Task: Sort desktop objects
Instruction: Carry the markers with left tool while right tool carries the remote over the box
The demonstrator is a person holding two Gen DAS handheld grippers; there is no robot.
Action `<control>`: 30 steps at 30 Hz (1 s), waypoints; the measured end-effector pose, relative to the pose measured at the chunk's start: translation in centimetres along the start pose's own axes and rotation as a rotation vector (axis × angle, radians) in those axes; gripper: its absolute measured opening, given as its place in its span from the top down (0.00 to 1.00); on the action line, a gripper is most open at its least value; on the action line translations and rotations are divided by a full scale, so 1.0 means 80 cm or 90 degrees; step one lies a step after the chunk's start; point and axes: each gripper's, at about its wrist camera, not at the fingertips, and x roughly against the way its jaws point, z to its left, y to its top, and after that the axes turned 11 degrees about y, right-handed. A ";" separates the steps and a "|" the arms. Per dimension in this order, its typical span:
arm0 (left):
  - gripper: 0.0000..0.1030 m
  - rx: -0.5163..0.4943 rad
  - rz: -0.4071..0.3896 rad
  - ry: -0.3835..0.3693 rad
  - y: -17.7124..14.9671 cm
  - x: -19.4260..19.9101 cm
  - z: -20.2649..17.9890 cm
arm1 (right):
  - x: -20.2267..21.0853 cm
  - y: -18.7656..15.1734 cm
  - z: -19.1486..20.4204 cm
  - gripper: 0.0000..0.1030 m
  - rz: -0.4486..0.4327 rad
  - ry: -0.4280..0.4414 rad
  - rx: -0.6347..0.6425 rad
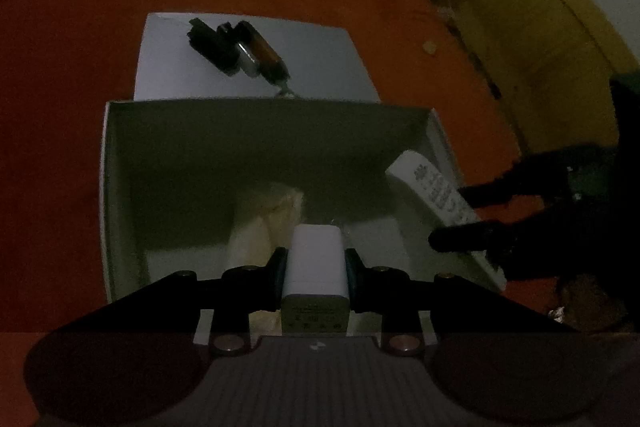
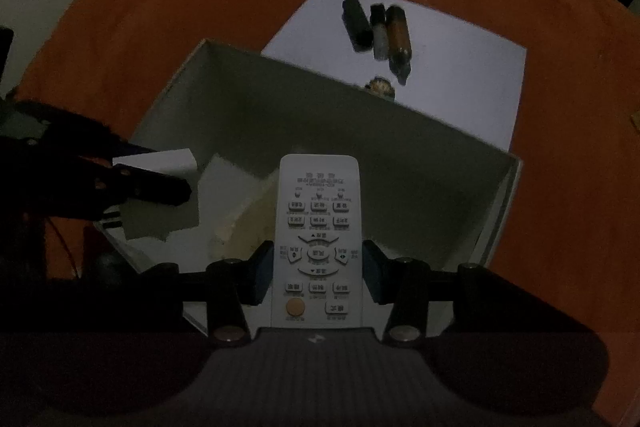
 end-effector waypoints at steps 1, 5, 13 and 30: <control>0.76 0.003 0.001 0.004 -0.003 -0.001 0.000 | -0.003 -0.003 0.000 0.52 0.005 -0.002 0.003; 0.76 -0.011 0.028 0.014 -0.012 -0.016 0.001 | -0.018 -0.013 -0.002 0.52 0.028 0.004 0.005; 0.76 -0.006 0.055 0.034 -0.023 -0.044 0.009 | -0.048 -0.031 -0.006 0.52 0.056 -0.008 0.011; 0.76 -0.045 0.054 0.100 -0.036 -0.093 0.016 | -0.108 -0.067 -0.025 0.52 0.093 -0.046 0.019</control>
